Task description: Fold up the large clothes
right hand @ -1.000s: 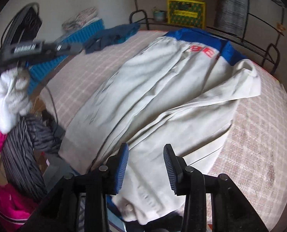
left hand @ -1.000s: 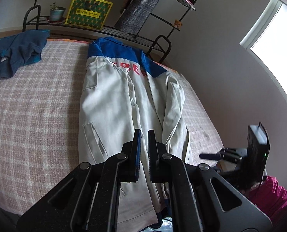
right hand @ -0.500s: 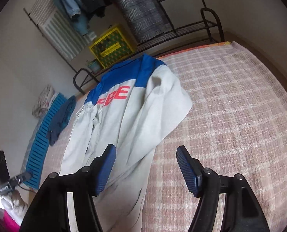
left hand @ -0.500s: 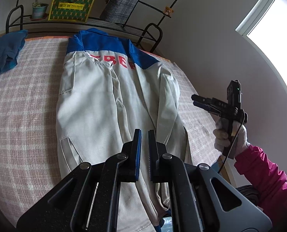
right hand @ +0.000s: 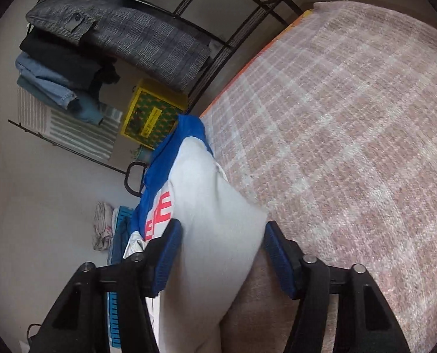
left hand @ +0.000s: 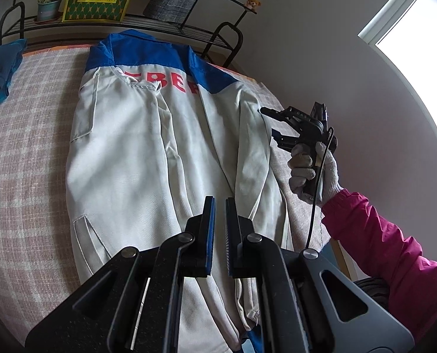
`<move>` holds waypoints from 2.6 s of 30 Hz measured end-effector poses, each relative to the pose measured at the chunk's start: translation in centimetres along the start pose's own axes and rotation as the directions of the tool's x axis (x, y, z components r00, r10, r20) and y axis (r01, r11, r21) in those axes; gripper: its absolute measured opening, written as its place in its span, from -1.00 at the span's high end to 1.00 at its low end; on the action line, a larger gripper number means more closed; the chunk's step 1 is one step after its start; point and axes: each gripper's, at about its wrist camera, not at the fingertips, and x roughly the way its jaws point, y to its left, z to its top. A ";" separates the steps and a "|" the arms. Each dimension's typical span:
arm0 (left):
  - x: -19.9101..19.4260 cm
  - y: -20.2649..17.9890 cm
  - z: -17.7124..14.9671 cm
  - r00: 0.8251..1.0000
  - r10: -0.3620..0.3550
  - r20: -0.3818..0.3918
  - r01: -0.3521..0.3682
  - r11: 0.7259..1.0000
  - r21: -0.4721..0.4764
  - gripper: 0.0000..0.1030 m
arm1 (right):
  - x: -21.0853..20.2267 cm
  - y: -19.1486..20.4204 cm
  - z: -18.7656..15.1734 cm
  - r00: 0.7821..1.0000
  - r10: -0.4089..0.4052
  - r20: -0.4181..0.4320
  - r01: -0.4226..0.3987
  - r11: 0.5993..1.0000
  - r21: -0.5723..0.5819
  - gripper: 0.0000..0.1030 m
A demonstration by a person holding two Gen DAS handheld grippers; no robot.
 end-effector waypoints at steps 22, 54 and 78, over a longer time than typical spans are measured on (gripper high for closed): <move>-4.4 1.0 -0.8 0.998 -0.028 0.053 0.030 0.999 -0.024 0.94 | 15.6 20.4 -5.1 0.919 -0.367 -0.146 0.227 0.792 -0.567 0.96; -5.6 1.8 -1.3 0.997 -0.009 0.071 0.013 0.999 -0.051 0.94 | 15.0 23.0 -5.8 0.858 -0.514 -0.009 0.334 0.571 -0.750 0.90; -3.4 0.2 -8.6 0.996 -0.080 -0.028 0.076 0.989 -0.128 0.83 | -14.8 26.2 -13.4 0.978 -0.197 -0.067 0.106 0.748 -0.655 0.37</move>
